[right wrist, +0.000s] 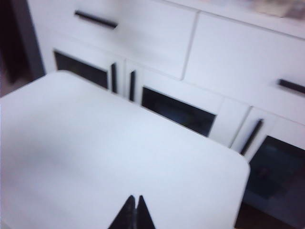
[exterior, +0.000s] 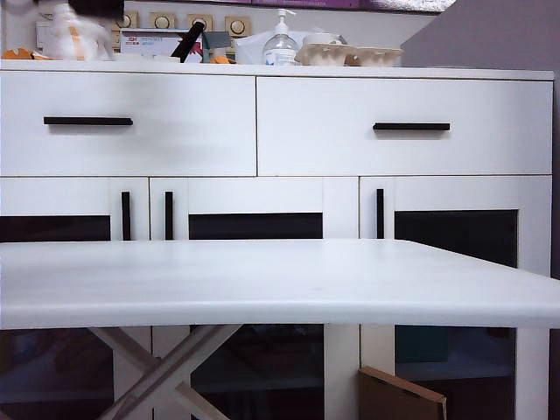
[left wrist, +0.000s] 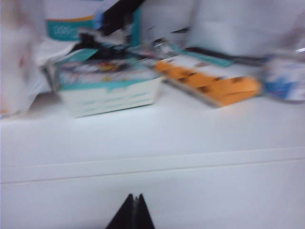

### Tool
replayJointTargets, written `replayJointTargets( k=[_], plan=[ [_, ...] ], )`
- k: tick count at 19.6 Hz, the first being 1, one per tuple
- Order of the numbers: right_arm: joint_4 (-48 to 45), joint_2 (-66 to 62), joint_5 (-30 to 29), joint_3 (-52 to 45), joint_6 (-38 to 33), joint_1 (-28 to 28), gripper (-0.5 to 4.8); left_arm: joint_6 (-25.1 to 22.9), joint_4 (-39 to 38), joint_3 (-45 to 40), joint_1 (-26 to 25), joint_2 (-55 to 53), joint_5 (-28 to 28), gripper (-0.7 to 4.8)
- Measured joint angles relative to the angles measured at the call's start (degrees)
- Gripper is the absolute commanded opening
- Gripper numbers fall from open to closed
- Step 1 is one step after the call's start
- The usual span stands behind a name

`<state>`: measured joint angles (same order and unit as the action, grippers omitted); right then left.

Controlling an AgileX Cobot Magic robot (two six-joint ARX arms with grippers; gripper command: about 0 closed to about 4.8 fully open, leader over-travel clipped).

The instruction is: Pick up a can of beer from the white table, open the left drawer, place the beer inside the drawer, and finally close the drawer.

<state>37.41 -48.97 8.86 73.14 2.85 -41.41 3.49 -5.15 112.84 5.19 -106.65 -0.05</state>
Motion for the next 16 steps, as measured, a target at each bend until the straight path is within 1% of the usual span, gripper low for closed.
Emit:
replayJointTargets(
  k=[1,2,4,7,8,10,12,14,16],
  plan=[
    [-2.8,3.7,0.1,-4.2,0.0,0.0,-0.05,0.0,-1.5,-1.4,1.2,2.9,0.0,-0.06],
    [-5.2,8.4,0.1,-9.3,0.0,0.0,-0.05,0.0,-2.3,-5.6,2.7,7.5,0.0,-0.06],
    [-7.9,14.4,0.1,-15.8,0.0,0.0,-0.05,-0.2,-2.5,-11.2,5.3,14.4,0.0,-0.06],
    [-9.7,22.4,0.1,-24.0,0.0,0.0,-0.05,-4.0,-1.5,-22.6,10.7,26.4,-1.3,-0.06],
    [-9.7,25.4,0.1,-26.8,0.0,0.0,-0.05,-4.4,-1.5,-26.9,12.8,30.6,-1.7,-0.06],
    [-9.6,30.4,0.1,-31.8,0.0,0.0,-0.05,-5.0,-1.7,-33.7,15.4,37.3,-1.6,-0.06],
    [-9.5,34.1,0.2,-35.0,0.0,0.0,-0.03,-5.0,-2.2,-41.4,17.5,45.4,-2.6,-0.06],
    [-9.0,37.6,0.1,-37.9,0.0,0.0,-0.01,-5.0,-2.1,-47.1,19.5,52.6,-2.0,-0.06],
    [-5.7,39.6,0.1,-38.4,0.0,-0.1,-0.01,-5.1,-1.6,-53.5,19.5,60.4,-1.6,-0.06]
  ],
)
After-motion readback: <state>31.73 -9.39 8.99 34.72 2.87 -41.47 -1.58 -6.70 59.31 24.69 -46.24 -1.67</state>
